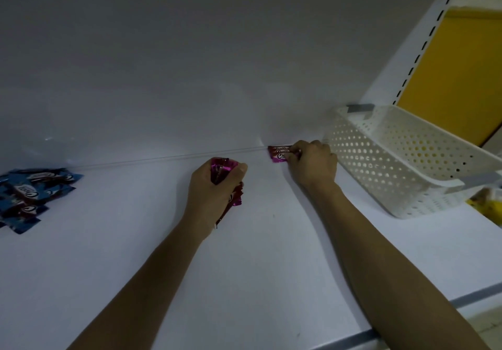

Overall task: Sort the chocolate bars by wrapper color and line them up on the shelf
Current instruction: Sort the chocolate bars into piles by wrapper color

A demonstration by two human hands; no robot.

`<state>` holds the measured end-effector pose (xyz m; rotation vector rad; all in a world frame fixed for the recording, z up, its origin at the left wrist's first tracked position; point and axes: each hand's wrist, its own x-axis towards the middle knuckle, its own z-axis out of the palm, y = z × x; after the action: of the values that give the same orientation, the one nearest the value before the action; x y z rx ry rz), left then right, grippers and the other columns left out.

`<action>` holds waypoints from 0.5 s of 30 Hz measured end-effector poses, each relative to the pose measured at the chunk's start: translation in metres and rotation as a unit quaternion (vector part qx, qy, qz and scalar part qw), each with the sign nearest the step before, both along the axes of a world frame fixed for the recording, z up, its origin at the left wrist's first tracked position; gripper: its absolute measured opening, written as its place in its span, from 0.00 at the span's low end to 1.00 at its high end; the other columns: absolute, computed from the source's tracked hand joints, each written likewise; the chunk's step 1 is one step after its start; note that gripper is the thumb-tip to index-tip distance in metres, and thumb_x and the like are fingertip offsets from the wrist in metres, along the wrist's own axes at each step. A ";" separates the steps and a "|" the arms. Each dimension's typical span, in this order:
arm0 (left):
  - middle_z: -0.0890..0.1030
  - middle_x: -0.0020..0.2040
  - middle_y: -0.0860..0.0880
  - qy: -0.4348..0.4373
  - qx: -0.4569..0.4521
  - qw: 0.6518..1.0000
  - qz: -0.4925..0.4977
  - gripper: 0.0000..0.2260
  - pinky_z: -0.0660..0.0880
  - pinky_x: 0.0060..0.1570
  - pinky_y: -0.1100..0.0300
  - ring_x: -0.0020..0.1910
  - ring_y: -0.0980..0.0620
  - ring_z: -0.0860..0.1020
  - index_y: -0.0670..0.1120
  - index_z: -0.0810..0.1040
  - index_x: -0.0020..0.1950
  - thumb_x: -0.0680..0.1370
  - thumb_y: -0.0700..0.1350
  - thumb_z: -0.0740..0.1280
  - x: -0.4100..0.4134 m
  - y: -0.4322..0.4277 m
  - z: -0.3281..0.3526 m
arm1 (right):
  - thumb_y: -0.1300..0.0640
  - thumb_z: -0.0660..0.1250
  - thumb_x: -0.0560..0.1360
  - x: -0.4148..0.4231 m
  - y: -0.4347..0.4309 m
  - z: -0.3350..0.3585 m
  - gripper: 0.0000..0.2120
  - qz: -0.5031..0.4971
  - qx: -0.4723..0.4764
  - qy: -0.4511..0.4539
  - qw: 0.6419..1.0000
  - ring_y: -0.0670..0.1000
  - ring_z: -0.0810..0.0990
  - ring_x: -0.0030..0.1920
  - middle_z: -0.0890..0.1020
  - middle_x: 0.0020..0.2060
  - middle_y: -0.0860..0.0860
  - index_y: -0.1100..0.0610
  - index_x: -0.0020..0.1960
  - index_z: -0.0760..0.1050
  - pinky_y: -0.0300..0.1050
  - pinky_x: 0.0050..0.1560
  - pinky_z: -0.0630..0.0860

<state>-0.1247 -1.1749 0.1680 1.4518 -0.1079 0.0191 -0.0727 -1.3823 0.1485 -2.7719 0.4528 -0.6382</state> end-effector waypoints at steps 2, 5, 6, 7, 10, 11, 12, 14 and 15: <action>0.79 0.34 0.50 -0.004 -0.005 1.000 0.004 0.02 0.74 0.29 0.68 0.30 0.60 0.79 0.45 0.78 0.44 0.76 0.41 0.70 -0.001 0.001 0.001 | 0.49 0.62 0.78 0.002 0.001 0.000 0.13 -0.001 -0.006 0.012 1.000 0.59 0.74 0.56 0.78 0.52 0.56 0.51 0.58 0.78 0.50 0.56 0.67; 0.79 0.35 0.49 -0.003 -0.010 1.000 0.011 0.01 0.74 0.29 0.69 0.30 0.61 0.79 0.45 0.78 0.45 0.76 0.41 0.69 -0.001 0.001 0.002 | 0.49 0.60 0.79 0.004 0.000 0.002 0.13 0.000 -0.008 0.029 1.000 0.59 0.72 0.57 0.77 0.54 0.56 0.51 0.60 0.77 0.51 0.58 0.65; 0.79 0.35 0.49 -0.003 -0.010 1.000 0.013 0.01 0.74 0.29 0.70 0.30 0.61 0.79 0.45 0.78 0.46 0.76 0.41 0.69 0.000 0.001 0.002 | 0.49 0.60 0.79 0.005 0.000 0.002 0.13 0.002 -0.007 0.027 1.000 0.59 0.72 0.57 0.77 0.54 0.56 0.51 0.60 0.77 0.51 0.58 0.66; 0.79 0.35 0.49 -0.003 -0.010 1.000 0.015 0.01 0.74 0.29 0.69 0.30 0.61 0.79 0.45 0.78 0.46 0.76 0.41 0.69 0.000 0.001 0.001 | 0.50 0.60 0.78 0.004 0.000 0.001 0.14 0.005 -0.005 0.022 1.000 0.59 0.73 0.57 0.78 0.54 0.57 0.51 0.60 0.77 0.50 0.57 0.66; 0.79 0.35 0.49 0.001 -0.015 1.000 0.020 0.01 0.74 0.29 0.69 0.29 0.61 0.79 0.46 0.78 0.45 0.76 0.42 0.69 0.001 0.001 0.001 | 0.51 0.62 0.77 0.002 0.000 0.000 0.14 0.017 0.008 -0.007 1.000 0.59 0.74 0.55 0.79 0.53 0.57 0.51 0.60 0.78 0.50 0.54 0.67; 0.79 0.35 0.49 0.003 -0.016 1.000 0.024 0.02 0.74 0.29 0.69 0.29 0.61 0.78 0.46 0.78 0.45 0.76 0.42 0.69 0.002 0.000 0.001 | 0.51 0.62 0.77 0.001 -0.001 0.001 0.14 0.021 0.010 -0.013 1.000 0.59 0.74 0.54 0.79 0.52 0.57 0.51 0.60 0.78 0.49 0.53 0.68; 0.79 0.35 0.49 0.004 -0.017 0.999 0.029 0.02 0.74 0.29 0.69 0.29 0.61 0.78 0.46 0.77 0.45 0.76 0.42 0.69 0.002 0.000 0.000 | 0.51 0.63 0.76 0.001 -0.001 0.001 0.14 0.024 0.008 -0.015 1.000 0.59 0.74 0.54 0.79 0.52 0.57 0.51 0.60 0.78 0.49 0.53 0.68; 0.79 0.35 0.49 0.011 -0.020 0.999 0.043 0.02 0.74 0.29 0.70 0.29 0.62 0.78 0.47 0.77 0.44 0.76 0.44 0.69 0.005 0.000 -0.001 | 0.51 0.63 0.76 0.001 -0.001 0.000 0.14 0.026 0.004 -0.014 1.000 0.59 0.75 0.53 0.80 0.52 0.57 0.52 0.59 0.79 0.49 0.52 0.68; 0.79 0.36 0.50 0.018 -0.025 0.998 0.052 0.02 0.74 0.29 0.69 0.29 0.62 0.78 0.48 0.77 0.45 0.76 0.45 0.68 0.007 0.001 -0.002 | 0.51 0.63 0.76 0.002 -0.001 0.000 0.14 0.026 0.005 -0.016 1.000 0.59 0.75 0.53 0.80 0.52 0.57 0.53 0.59 0.78 0.50 0.52 0.69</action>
<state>-0.1181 -1.1739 0.1662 1.4051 -0.0015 0.0808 -0.0706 -1.3833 0.1482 -2.7507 0.3743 -0.6667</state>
